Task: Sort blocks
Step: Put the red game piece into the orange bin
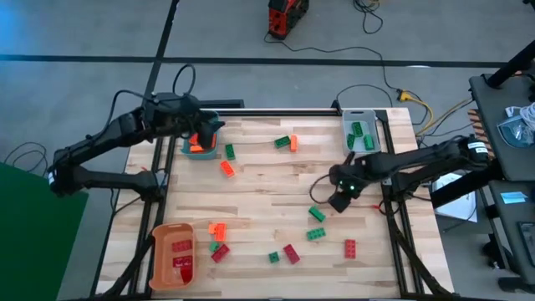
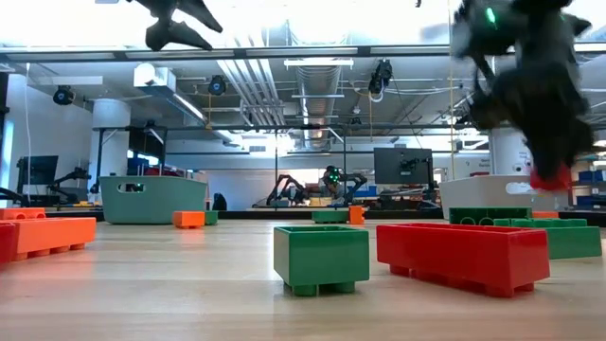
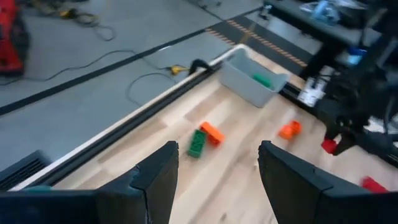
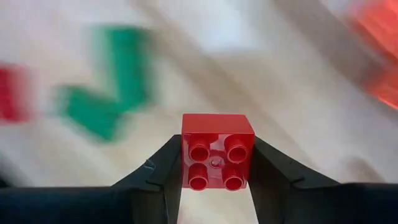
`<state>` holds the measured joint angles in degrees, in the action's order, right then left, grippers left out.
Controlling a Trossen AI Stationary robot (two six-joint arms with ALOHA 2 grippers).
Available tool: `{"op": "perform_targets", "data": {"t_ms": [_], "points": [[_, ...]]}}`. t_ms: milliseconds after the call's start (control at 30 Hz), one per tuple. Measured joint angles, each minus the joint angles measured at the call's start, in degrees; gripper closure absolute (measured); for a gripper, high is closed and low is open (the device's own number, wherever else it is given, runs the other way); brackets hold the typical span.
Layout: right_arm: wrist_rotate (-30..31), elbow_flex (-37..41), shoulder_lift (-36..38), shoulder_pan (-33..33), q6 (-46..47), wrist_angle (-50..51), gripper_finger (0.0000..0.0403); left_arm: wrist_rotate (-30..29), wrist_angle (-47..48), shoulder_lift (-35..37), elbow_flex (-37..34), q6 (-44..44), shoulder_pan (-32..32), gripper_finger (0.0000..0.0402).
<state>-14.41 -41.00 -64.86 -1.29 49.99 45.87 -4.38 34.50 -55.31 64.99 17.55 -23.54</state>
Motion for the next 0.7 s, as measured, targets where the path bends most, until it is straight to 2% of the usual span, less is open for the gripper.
{"op": "perform_targets", "data": {"t_ms": [100,233,300,500,600,700], "points": [[-2.09,-5.11,0.17,1.4,-1.55,-3.9,0.027,0.9,-2.64,0.0,0.0,-1.96,2.22,0.0203],[-2.85,-10.97,-0.58,5.16,-5.73,-14.16,0.027,0.93,-8.39,-0.19,0.0,-5.42,5.75,0.0203],[-5.8,-13.44,-1.73,7.92,-8.97,-18.0,0.027,1.04,-11.21,-0.57,0.0,-7.24,7.54,0.0203],[-23.01,-21.7,-7.98,13.13,-16.83,-31.71,0.027,7.78,-17.3,-3.49,0.0,-9.08,10.98,0.0203],[-32.22,-26.55,-13.0,13.55,-18.08,-35.45,0.027,12.24,-19.48,-5.74,0.0,-9.18,12.22,0.0203],[-42.92,-31.94,-18.61,13.42,-18.24,-37.78,0.027,13.8,-22.36,-7.82,0.0,-9.68,13.67,0.0203]]}}
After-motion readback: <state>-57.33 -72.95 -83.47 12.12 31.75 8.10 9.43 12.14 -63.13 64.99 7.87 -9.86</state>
